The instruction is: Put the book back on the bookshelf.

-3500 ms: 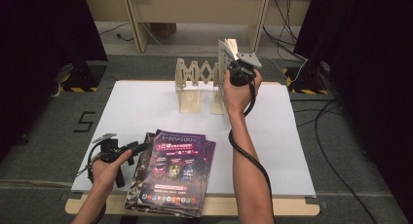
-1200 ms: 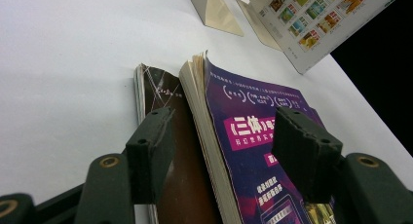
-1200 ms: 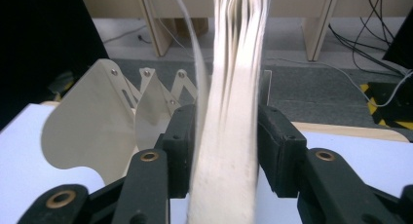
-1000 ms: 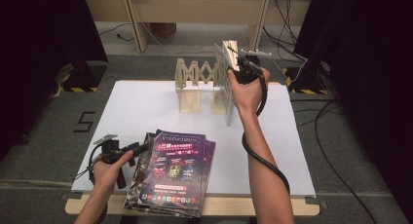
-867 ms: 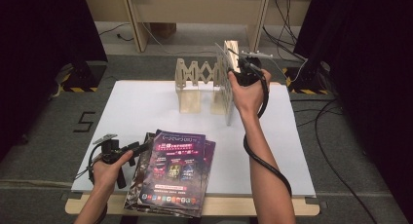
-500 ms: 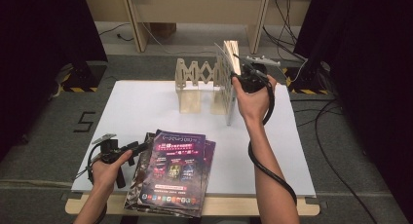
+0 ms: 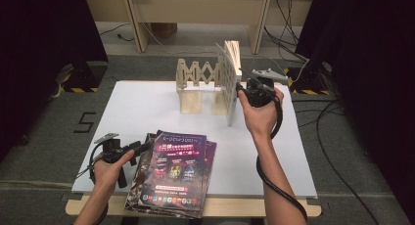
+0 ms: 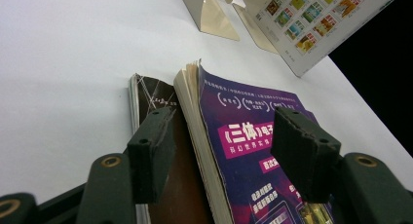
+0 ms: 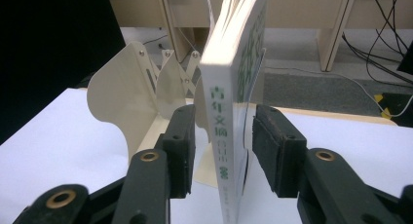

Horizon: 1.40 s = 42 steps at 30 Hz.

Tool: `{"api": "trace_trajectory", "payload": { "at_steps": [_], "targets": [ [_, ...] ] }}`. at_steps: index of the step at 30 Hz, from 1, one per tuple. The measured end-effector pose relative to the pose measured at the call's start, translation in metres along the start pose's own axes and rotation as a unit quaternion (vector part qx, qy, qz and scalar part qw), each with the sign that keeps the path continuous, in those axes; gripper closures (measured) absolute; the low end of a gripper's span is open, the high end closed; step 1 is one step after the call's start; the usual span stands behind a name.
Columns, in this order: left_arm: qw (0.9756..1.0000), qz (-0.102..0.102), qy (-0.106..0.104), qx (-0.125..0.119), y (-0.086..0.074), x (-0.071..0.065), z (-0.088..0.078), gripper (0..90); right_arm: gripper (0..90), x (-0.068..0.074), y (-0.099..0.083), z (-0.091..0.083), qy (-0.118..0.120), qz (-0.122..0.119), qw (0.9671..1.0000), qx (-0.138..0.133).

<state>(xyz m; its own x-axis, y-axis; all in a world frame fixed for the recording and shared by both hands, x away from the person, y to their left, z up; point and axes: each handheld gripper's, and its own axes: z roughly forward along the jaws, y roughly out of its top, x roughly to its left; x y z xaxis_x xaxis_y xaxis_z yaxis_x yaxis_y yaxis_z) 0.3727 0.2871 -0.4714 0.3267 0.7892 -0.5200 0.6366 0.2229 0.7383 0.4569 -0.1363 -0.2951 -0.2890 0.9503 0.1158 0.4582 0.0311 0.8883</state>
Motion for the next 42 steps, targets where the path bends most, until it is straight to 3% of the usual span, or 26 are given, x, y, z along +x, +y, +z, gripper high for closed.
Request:
{"api": "trace_trajectory", "payload": {
  "at_steps": [11, 21, 27, 32, 42],
  "targets": [
    [0.9998, 0.014, -0.001, 0.013, 0.001, -0.008, 0.006, 42.5, 63.1, 0.004, -0.017, -0.006, 0.007, -0.002, 1.0000, 0.007],
    [0.9992, 0.020, 0.008, 0.033, -0.001, -0.010, 0.014, 44.2, 64.6, 0.011, -0.043, -0.006, 0.019, -0.016, 0.9989, 0.041],
    [0.9986, 0.021, 0.024, 0.042, -0.003, -0.010, 0.016, 44.7, 64.7, 0.013, -0.061, -0.002, 0.032, -0.014, 0.9973, 0.065],
    [0.9979, 0.020, 0.032, 0.052, -0.005, -0.010, 0.018, 46.2, 64.7, 0.017, -0.086, 0.008, 0.051, -0.010, 0.9932, 0.104],
    [0.9961, 0.023, 0.042, 0.073, -0.011, -0.007, 0.024, 58.6, 63.2, 0.028, -0.129, 0.033, 0.086, 0.000, 0.9796, 0.182]
  ]
}}
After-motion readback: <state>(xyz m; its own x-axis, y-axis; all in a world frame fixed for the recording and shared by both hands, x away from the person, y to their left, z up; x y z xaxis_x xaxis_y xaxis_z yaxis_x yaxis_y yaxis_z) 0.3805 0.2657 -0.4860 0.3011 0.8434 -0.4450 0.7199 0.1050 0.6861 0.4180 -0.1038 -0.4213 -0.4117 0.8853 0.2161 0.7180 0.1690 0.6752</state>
